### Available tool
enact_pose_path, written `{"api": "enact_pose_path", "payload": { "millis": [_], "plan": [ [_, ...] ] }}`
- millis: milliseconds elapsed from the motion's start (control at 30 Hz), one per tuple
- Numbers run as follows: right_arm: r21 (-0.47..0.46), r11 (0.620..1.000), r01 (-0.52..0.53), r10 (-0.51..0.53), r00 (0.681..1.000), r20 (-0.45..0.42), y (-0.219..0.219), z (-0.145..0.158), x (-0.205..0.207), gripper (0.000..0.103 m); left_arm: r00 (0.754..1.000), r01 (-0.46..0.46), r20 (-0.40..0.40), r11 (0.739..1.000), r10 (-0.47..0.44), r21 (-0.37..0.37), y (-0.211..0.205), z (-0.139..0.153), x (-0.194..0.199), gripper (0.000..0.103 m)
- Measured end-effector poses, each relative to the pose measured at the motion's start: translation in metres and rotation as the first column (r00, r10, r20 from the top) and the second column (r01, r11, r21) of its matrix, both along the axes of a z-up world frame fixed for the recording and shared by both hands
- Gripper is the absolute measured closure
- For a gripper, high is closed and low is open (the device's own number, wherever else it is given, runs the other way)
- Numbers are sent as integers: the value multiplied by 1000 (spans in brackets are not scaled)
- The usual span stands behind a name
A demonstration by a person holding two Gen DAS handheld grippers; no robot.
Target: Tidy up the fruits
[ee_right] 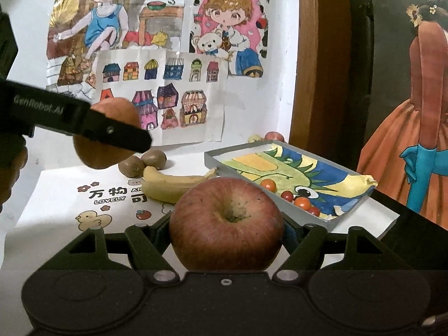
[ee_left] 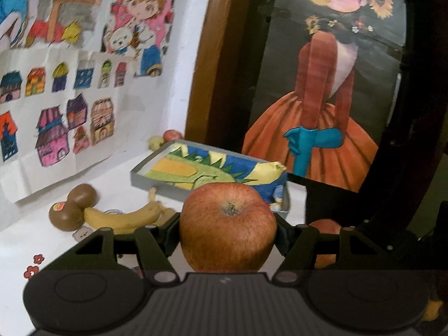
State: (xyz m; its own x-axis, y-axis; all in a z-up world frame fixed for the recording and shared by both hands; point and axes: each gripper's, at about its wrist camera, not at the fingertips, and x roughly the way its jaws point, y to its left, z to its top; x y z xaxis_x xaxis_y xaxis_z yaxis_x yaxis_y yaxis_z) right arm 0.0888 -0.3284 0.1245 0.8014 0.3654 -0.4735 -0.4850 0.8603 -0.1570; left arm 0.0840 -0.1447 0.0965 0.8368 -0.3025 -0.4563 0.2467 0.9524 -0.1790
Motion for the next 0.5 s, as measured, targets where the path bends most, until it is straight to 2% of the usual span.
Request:
{"api": "enact_pose_path", "payload": {
  "millis": [300,500],
  "plan": [
    [-25,998,50,-49,998,25,-19,14,-33,27,996,77,40,996,-75,-47,-35,7,-21,33],
    [-50,996,77,-75,996,40,-19,25,-48,27,996,86,17,995,-85,-58,-33,5,-31,33]
  ]
}}
